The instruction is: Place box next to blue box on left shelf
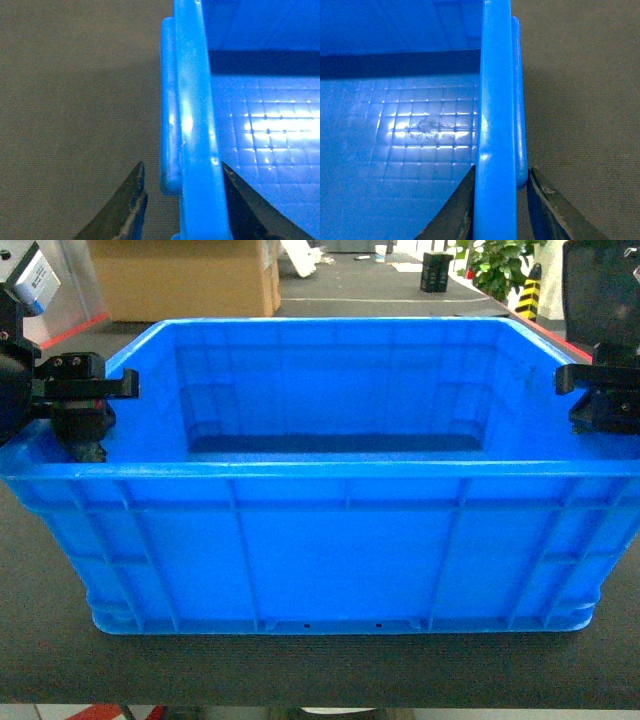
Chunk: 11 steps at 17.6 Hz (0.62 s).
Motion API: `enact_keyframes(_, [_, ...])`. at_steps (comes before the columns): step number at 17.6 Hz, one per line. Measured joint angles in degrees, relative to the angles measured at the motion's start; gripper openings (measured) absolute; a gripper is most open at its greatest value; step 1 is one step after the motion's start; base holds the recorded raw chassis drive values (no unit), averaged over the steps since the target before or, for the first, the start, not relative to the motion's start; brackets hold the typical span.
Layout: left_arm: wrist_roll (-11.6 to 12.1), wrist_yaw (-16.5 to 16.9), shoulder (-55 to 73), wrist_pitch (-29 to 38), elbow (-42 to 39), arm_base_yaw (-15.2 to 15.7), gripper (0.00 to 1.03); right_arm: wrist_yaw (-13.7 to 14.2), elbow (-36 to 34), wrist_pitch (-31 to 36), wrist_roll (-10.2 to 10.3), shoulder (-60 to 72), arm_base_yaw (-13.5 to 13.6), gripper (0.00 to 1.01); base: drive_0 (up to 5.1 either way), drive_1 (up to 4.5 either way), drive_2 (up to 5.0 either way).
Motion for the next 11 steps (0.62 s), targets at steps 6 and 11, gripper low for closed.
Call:
enact_keyframes(6, [-0.8, -1.7, 0.0, 3.0, -1.0, -0.4, 0.17, 0.4, -0.2, 0.5, 0.8, -0.1, 0.2, 0.19, 0.0, 0.00, 0.0])
enact_keyframes(11, [1.6, -4.2, -3.8, 12.7, -6.1, -1.1, 0.17, 1.0, -5.9, 7.0, 1.8, -4.8, 1.2, 0.19, 0.0, 0.00, 0.0])
